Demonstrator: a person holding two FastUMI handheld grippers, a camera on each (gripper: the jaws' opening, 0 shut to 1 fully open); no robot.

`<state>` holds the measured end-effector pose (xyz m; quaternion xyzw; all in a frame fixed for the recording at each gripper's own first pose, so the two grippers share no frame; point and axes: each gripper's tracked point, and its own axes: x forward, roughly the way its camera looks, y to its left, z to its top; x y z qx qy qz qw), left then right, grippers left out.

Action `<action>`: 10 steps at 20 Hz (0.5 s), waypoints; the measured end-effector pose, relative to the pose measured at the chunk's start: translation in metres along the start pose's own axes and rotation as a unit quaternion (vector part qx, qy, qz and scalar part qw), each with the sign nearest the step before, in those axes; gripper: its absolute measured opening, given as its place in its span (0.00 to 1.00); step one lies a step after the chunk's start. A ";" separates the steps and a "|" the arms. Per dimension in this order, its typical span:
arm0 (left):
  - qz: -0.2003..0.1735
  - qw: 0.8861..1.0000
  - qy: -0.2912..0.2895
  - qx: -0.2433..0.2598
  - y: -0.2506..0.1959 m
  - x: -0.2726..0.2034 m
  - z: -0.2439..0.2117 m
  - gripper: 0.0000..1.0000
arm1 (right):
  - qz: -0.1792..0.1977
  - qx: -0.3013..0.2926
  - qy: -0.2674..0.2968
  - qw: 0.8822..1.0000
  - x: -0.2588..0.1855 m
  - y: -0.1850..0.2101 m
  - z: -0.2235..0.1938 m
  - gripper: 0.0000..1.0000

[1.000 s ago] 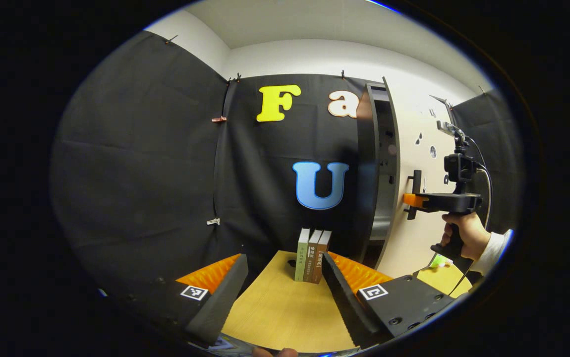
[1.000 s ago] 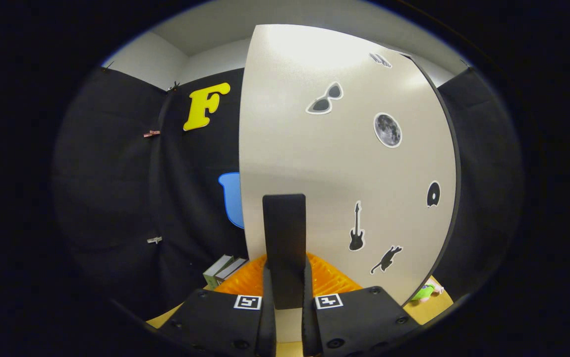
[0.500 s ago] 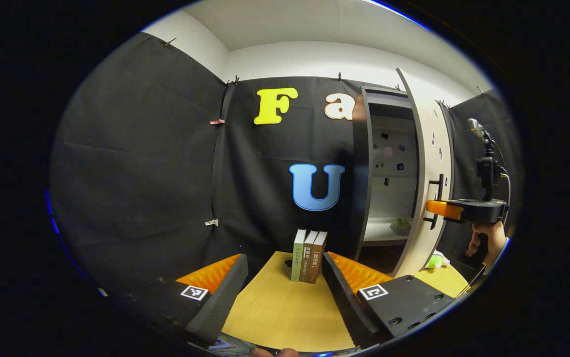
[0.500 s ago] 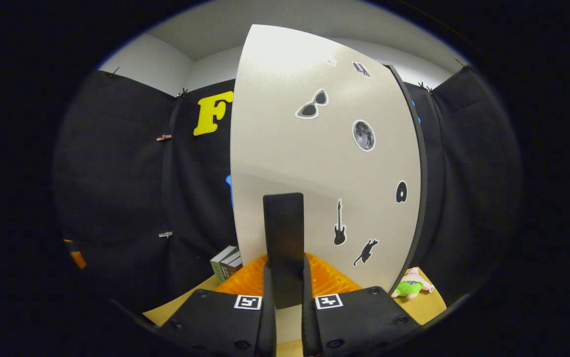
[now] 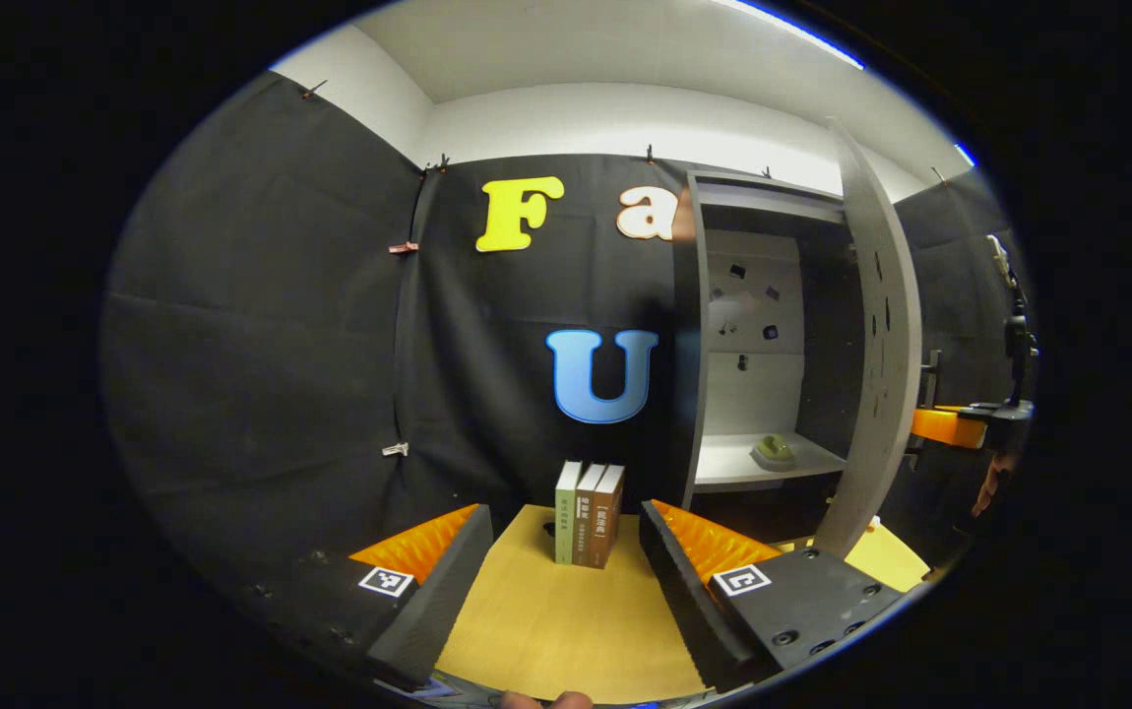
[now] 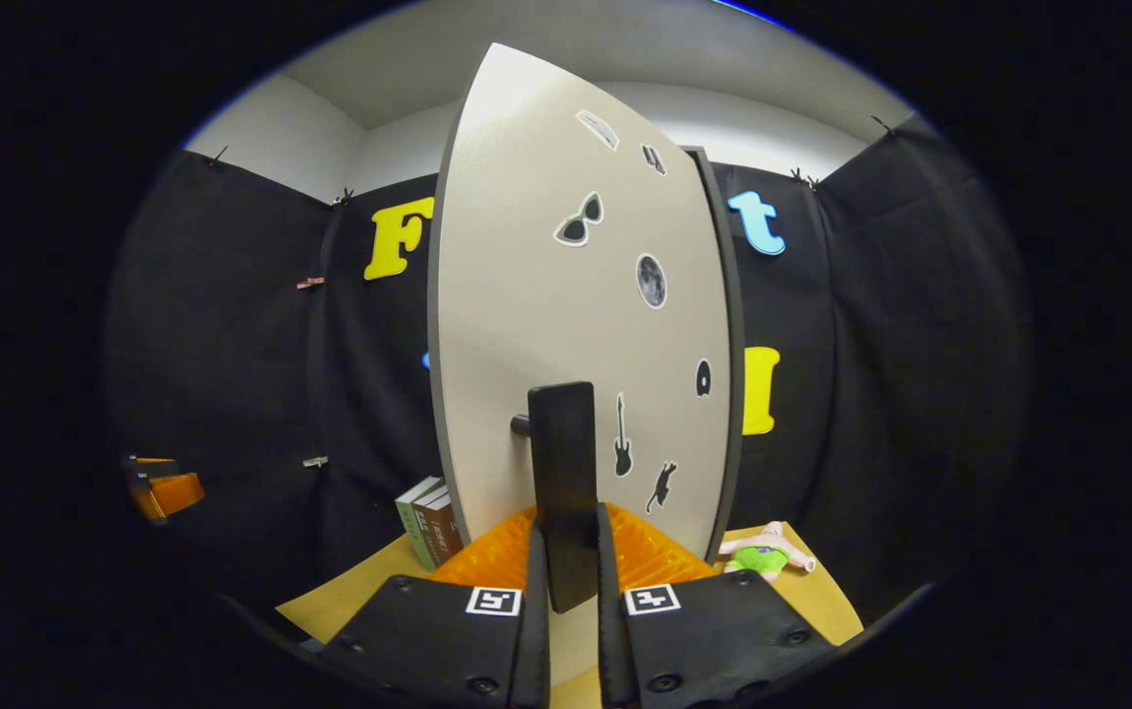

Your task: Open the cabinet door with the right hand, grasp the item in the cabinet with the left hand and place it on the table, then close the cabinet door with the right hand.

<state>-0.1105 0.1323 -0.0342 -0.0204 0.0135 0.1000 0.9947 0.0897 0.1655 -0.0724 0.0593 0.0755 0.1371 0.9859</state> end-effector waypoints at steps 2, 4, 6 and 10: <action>-0.010 1.000 0.002 -0.003 -0.011 0.005 -0.001 0.95 | -0.011 -0.001 -0.002 1.000 -0.006 -0.009 0.001 0.23; -0.018 1.000 0.005 -0.005 -0.022 0.011 -0.002 0.95 | -0.017 -0.003 -0.002 1.000 -0.010 -0.017 0.002 0.23; -0.027 1.000 0.007 -0.004 -0.034 0.015 -0.001 0.92 | -0.027 -0.007 -0.003 1.000 -0.013 -0.025 0.003 0.23; -0.046 0.999 0.009 -0.002 -0.060 0.025 -0.001 0.95 | -0.047 -0.026 -0.009 0.999 -0.021 -0.048 0.007 0.23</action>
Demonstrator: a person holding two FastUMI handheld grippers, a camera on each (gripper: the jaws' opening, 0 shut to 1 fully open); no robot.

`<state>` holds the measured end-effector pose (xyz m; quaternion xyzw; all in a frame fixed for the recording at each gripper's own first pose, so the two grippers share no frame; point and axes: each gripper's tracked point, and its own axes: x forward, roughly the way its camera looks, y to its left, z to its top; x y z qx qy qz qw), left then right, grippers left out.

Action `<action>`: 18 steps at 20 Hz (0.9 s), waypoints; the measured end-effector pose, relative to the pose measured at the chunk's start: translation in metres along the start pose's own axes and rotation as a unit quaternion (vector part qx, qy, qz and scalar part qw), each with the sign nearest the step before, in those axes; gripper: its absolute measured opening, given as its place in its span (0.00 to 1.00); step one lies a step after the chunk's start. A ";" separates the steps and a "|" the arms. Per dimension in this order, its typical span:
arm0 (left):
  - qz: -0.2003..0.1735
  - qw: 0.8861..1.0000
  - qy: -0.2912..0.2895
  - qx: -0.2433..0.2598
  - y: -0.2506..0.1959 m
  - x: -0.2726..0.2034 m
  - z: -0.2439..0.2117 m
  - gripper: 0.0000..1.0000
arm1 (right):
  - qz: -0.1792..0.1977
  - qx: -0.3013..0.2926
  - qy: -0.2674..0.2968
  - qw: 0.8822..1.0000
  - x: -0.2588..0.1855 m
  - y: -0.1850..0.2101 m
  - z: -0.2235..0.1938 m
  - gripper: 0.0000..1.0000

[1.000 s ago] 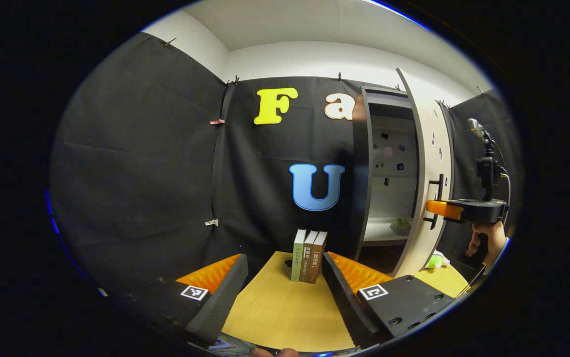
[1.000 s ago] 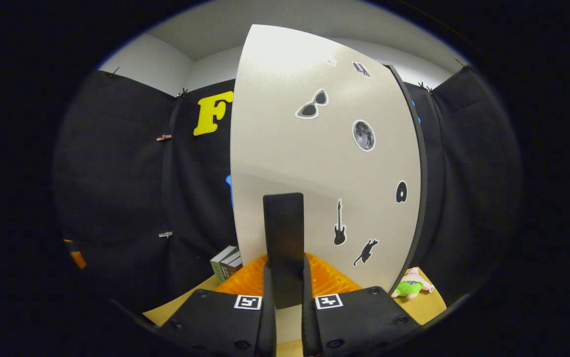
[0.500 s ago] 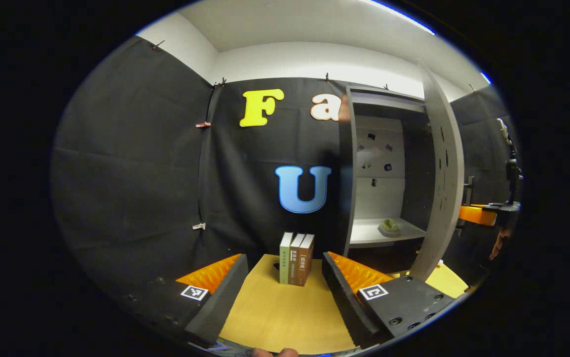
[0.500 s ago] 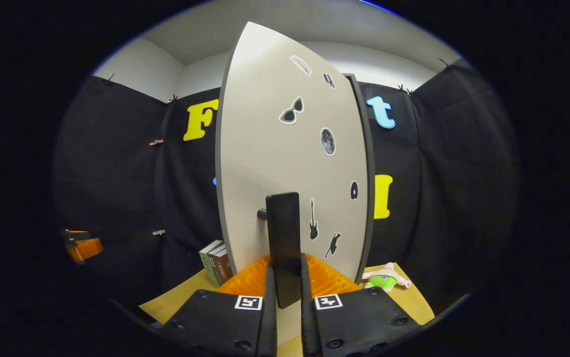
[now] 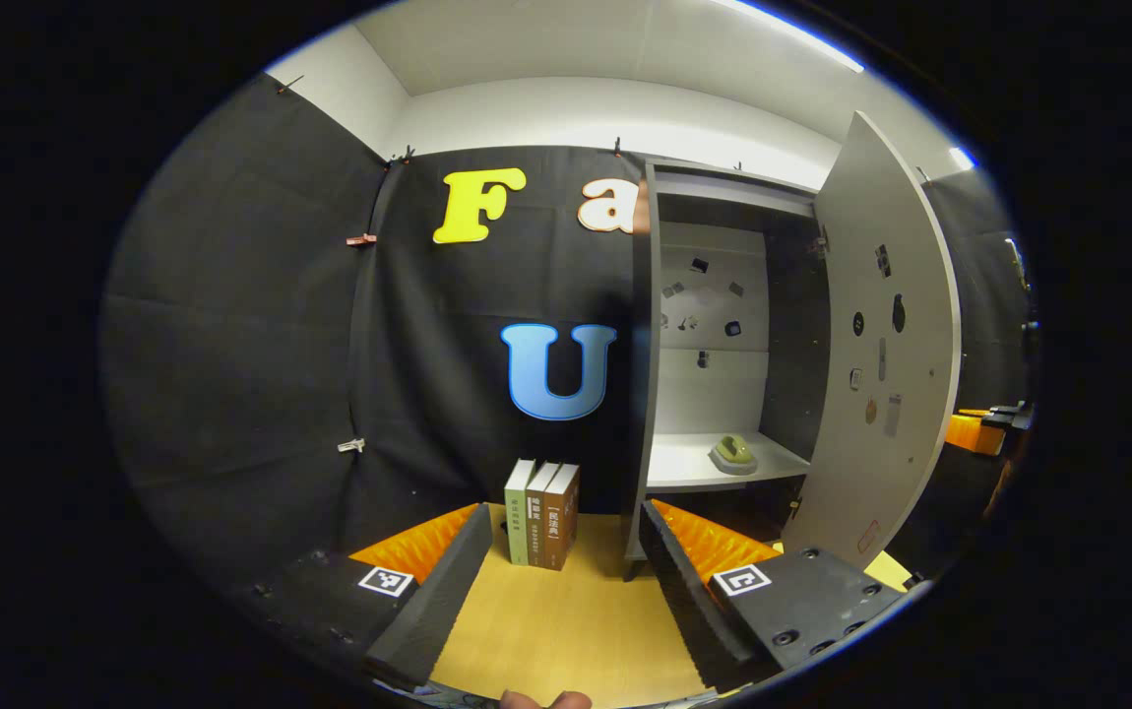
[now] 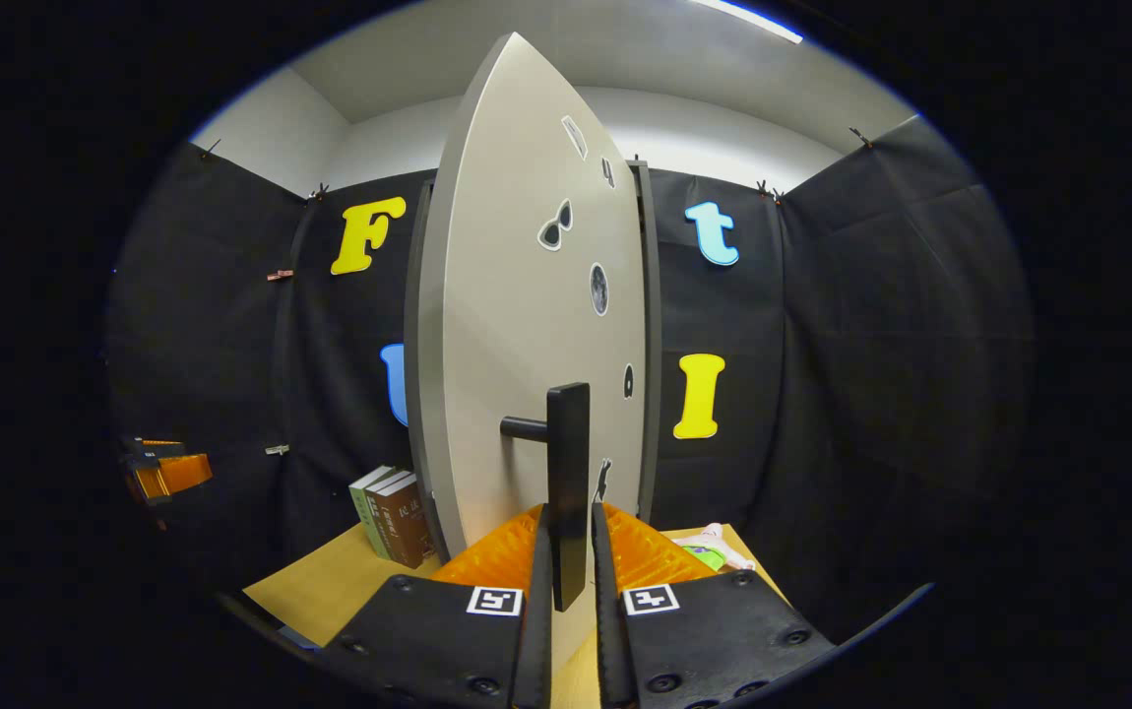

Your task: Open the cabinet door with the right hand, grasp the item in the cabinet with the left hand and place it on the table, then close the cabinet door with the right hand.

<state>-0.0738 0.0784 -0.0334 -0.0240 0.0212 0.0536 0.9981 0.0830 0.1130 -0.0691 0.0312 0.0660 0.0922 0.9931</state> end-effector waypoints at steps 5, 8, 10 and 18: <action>-0.013 1.000 -0.002 0.001 -0.031 0.019 0.006 0.95 | -0.023 -0.004 -0.007 1.000 -0.007 -0.030 0.003 0.23; -0.017 1.000 -0.001 0.003 -0.050 0.029 0.007 0.95 | -0.029 0.004 -0.011 1.000 -0.016 -0.053 0.002 0.22; -0.020 1.000 0.001 0.004 -0.058 0.034 0.008 0.95 | -0.047 0.004 -0.015 0.999 -0.017 -0.076 0.003 0.17; -0.035 0.999 0.004 0.010 -0.093 0.050 0.013 0.95 | -0.049 0.049 -0.018 0.997 -0.026 -0.110 0.005 0.20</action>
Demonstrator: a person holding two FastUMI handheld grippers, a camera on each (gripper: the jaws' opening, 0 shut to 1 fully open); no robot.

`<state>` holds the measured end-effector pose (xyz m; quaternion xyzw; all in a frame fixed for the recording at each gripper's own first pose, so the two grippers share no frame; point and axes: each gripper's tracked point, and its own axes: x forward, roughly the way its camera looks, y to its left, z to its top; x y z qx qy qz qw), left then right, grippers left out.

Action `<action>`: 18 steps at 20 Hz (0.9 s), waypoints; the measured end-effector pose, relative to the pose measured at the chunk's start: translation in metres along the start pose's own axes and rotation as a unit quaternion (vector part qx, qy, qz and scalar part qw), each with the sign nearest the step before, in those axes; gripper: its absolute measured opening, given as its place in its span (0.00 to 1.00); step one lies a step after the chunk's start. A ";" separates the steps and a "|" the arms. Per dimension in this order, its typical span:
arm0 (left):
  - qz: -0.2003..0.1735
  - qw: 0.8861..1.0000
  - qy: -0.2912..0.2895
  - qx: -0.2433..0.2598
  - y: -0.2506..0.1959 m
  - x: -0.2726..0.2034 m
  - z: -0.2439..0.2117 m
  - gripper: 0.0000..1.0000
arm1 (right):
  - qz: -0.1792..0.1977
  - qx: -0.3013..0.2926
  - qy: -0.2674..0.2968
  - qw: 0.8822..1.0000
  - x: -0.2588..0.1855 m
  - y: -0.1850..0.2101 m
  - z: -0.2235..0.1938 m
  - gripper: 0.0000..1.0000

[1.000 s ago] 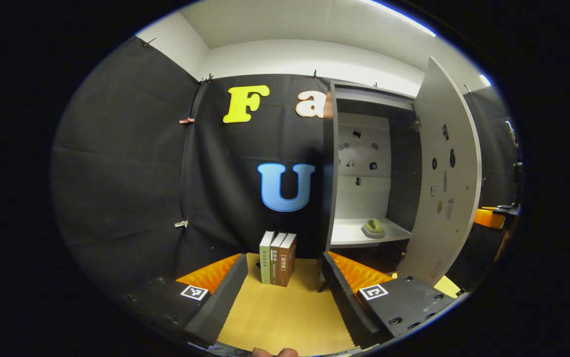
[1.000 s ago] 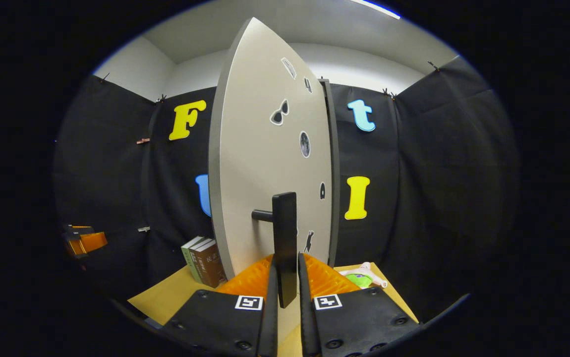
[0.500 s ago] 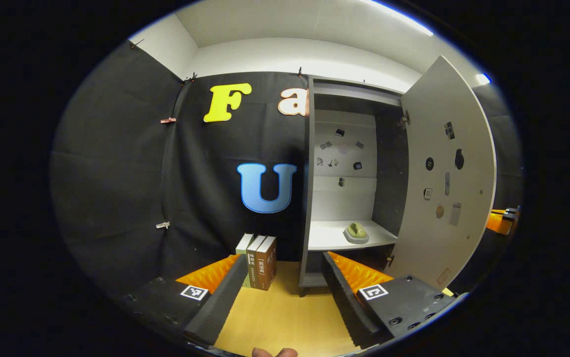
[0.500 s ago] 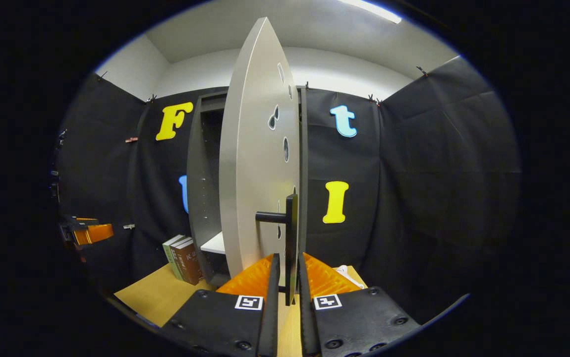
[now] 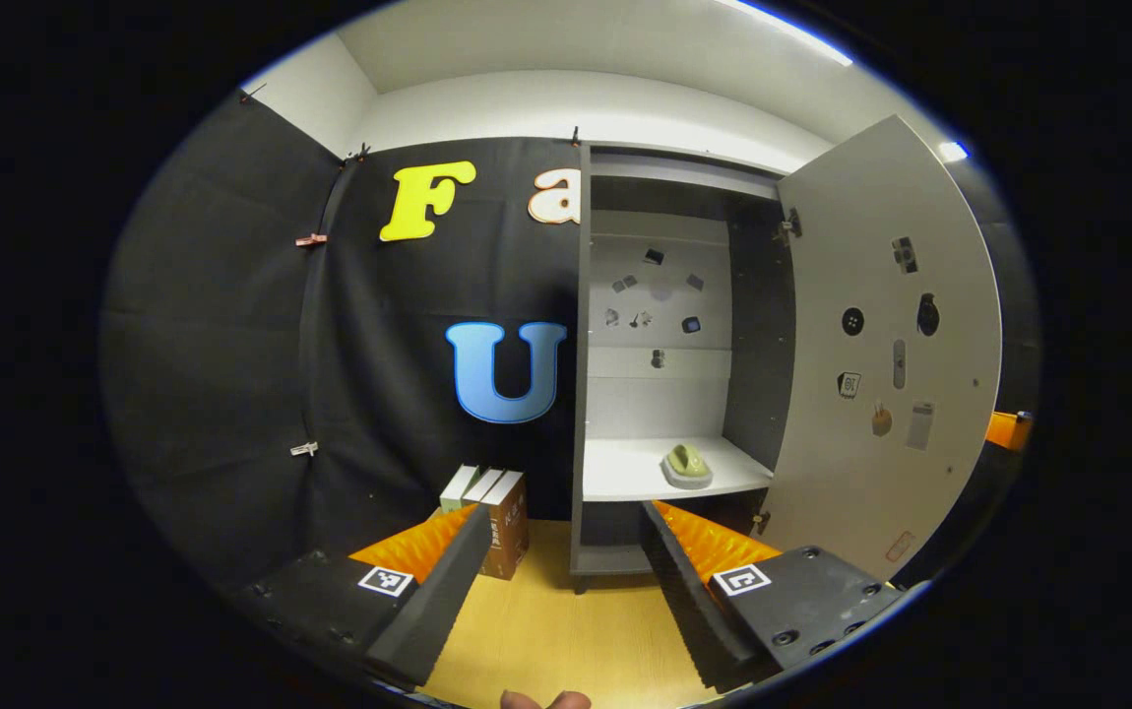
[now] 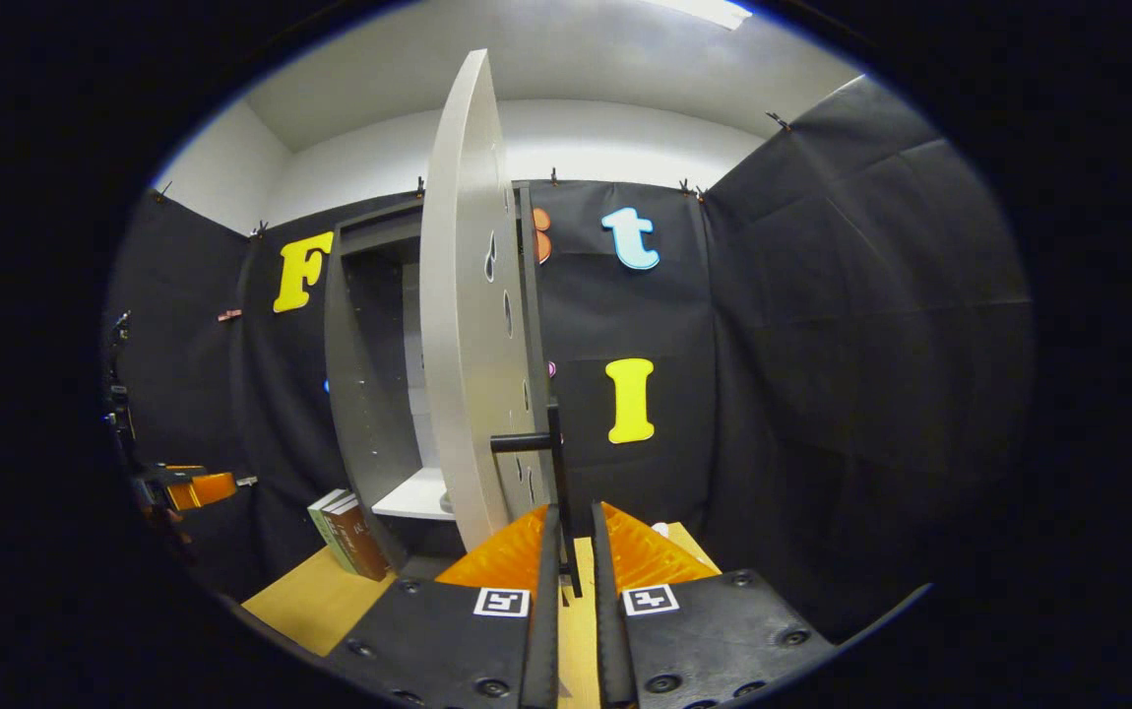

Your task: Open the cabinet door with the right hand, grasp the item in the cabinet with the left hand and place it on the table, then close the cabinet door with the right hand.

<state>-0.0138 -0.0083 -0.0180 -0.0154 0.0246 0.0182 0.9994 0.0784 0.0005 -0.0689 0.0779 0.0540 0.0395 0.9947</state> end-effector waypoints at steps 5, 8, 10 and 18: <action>-0.021 1.000 0.006 0.003 -0.028 0.011 0.000 0.95 | 0.003 -0.026 -0.008 1.000 -0.012 -0.002 0.011 0.21; -0.033 0.999 0.010 0.004 -0.044 0.020 -0.001 0.95 | -0.023 -0.040 -0.035 0.998 -0.021 -0.025 0.028 0.22; -0.043 0.999 0.012 0.001 -0.055 0.028 -0.001 0.92 | -0.055 -0.052 -0.056 0.996 -0.023 -0.049 0.039 0.50; -0.087 0.996 0.025 0.019 -0.107 0.072 -0.006 0.95 | -0.106 -0.055 -0.031 0.992 -0.019 -0.092 0.013 0.96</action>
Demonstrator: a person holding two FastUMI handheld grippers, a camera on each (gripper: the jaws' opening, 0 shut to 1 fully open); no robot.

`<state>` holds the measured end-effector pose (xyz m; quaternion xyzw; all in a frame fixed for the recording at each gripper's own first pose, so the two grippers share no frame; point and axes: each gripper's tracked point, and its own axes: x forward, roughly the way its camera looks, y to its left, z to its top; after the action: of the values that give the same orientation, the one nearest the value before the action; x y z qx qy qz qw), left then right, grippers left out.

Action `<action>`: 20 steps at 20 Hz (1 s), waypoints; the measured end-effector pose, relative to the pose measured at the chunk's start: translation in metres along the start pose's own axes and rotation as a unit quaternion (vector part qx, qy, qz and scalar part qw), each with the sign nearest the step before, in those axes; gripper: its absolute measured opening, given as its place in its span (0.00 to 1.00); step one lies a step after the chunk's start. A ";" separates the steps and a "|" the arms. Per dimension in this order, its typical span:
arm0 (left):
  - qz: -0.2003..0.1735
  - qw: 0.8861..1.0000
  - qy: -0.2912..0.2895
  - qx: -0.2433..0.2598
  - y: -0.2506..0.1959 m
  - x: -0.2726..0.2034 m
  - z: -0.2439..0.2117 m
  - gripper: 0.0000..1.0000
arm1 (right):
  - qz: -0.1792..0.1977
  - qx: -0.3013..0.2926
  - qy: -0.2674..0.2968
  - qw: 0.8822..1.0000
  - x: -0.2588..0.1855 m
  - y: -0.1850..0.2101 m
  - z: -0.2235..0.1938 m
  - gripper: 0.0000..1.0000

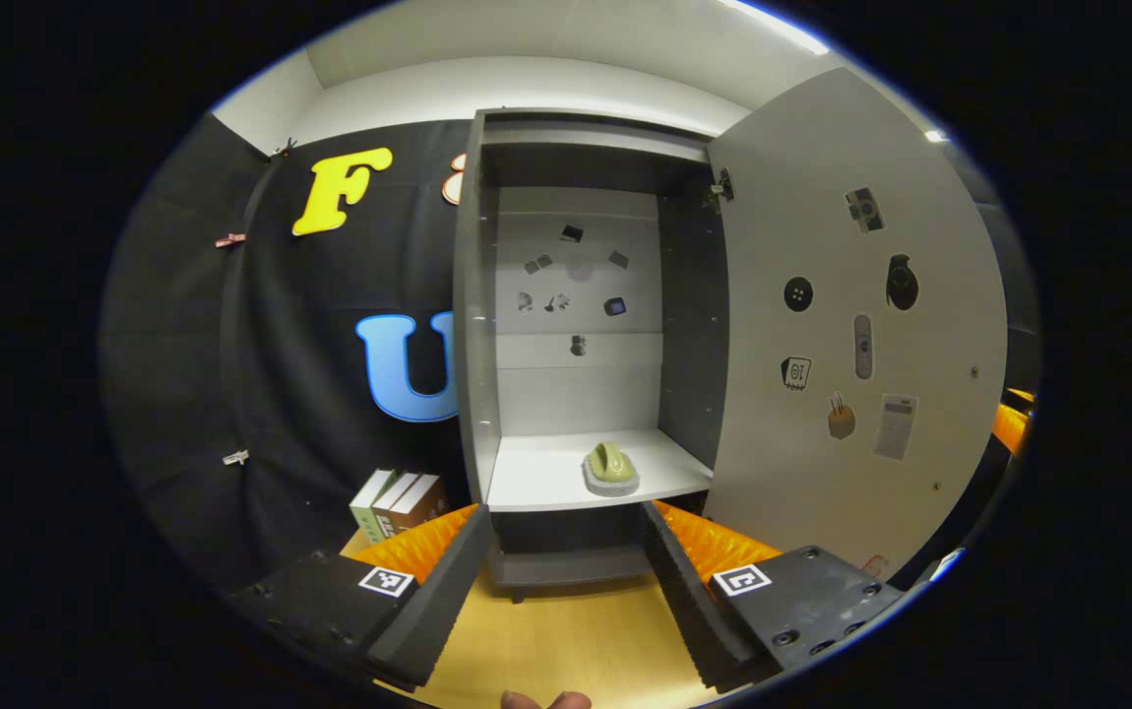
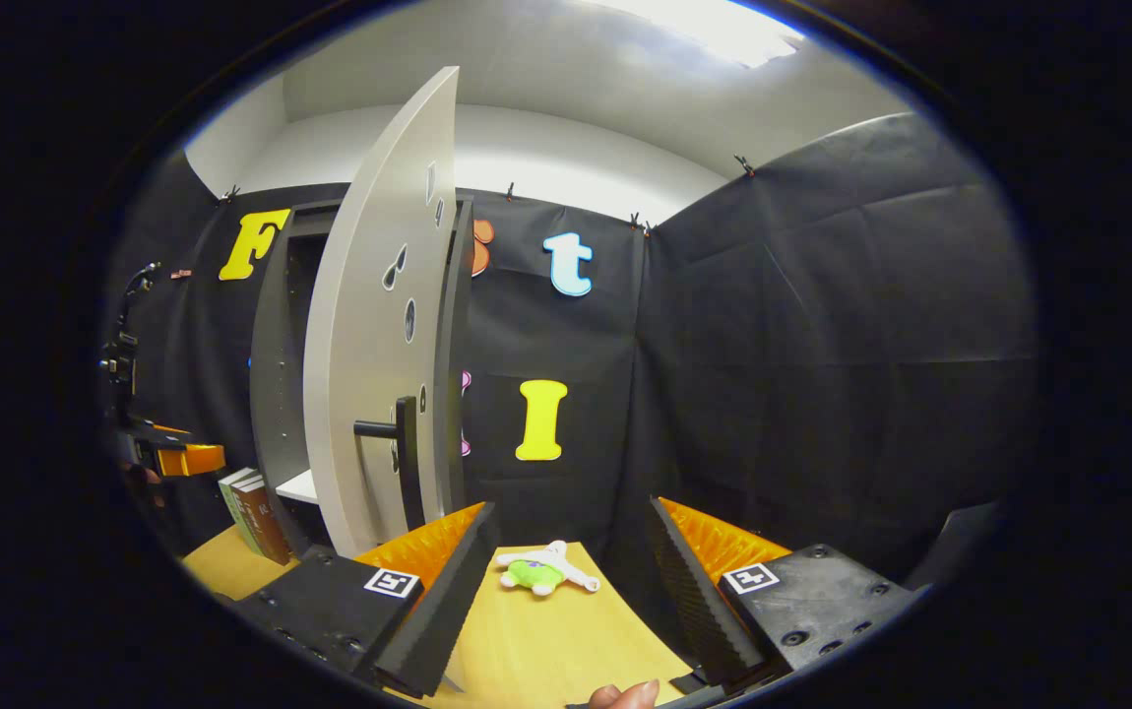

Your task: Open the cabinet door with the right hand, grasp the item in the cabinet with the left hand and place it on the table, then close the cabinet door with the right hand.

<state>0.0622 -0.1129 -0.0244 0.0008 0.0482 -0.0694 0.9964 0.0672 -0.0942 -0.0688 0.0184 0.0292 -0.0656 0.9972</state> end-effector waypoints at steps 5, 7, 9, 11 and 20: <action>-0.040 0.999 0.012 -0.011 -0.023 0.050 0.005 0.95 | -0.011 -0.002 0.006 1.000 0.007 -0.026 -0.005 0.98; -0.039 0.999 0.017 -0.013 -0.022 0.073 0.010 0.95 | -0.013 -0.001 0.005 1.000 0.008 -0.031 -0.007 0.97; -0.037 0.999 0.022 -0.011 -0.019 0.100 0.011 0.95 | -0.022 -0.001 0.003 1.000 0.013 -0.041 -0.007 0.98; -0.042 0.999 0.033 -0.005 -0.022 0.128 0.010 0.94 | -0.027 -0.002 0.002 1.000 0.018 -0.049 -0.009 0.98; -0.081 0.990 0.116 0.008 -0.055 0.255 -0.015 0.91 | -0.031 -0.013 0.022 0.999 0.046 -0.082 -0.025 0.98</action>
<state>0.3047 -0.2023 -0.0636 0.0127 0.1628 -0.1500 0.9751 0.1008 -0.1806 -0.0995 0.0057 0.0529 -0.0954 0.9940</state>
